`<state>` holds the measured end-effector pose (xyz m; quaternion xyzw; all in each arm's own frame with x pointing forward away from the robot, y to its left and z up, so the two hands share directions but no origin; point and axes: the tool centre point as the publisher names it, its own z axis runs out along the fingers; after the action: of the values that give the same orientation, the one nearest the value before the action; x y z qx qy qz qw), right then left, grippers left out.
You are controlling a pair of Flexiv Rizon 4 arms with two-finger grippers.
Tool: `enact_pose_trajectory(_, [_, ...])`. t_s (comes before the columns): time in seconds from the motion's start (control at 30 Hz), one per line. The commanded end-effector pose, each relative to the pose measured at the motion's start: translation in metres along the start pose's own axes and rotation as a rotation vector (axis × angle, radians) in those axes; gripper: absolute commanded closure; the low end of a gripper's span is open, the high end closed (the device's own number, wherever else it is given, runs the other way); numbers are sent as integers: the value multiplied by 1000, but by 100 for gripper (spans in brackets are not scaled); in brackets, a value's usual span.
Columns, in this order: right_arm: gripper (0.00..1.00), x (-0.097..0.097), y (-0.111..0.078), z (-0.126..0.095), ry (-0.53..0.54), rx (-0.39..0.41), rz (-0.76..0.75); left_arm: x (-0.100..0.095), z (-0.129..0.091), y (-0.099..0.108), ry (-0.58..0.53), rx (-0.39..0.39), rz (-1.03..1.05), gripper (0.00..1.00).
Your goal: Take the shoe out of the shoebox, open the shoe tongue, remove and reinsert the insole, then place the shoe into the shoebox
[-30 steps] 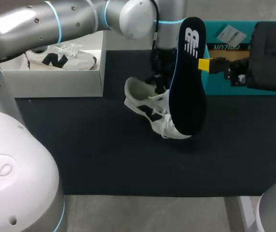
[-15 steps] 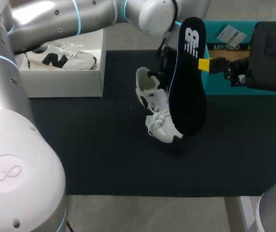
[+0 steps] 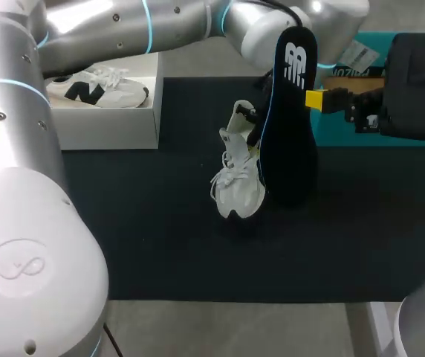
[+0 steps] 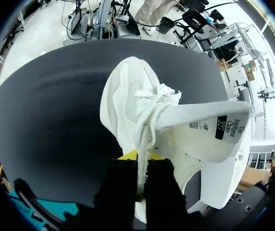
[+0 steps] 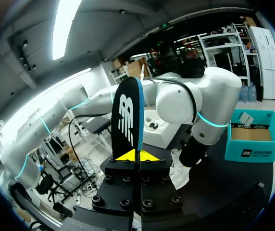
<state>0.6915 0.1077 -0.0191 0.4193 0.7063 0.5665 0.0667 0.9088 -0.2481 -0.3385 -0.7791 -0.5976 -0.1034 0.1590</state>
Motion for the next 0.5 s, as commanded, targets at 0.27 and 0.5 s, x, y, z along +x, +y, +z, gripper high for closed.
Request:
enact_pose_trajectory(0.27, [100,12,-9,-12,-10,-13,0,0,0,-9,85,-90,42,100])
enact_pose_trajectory(0.5, [100,12,-9,-12,-10,-13,0,2,-1,-13,68,-90,-39,100])
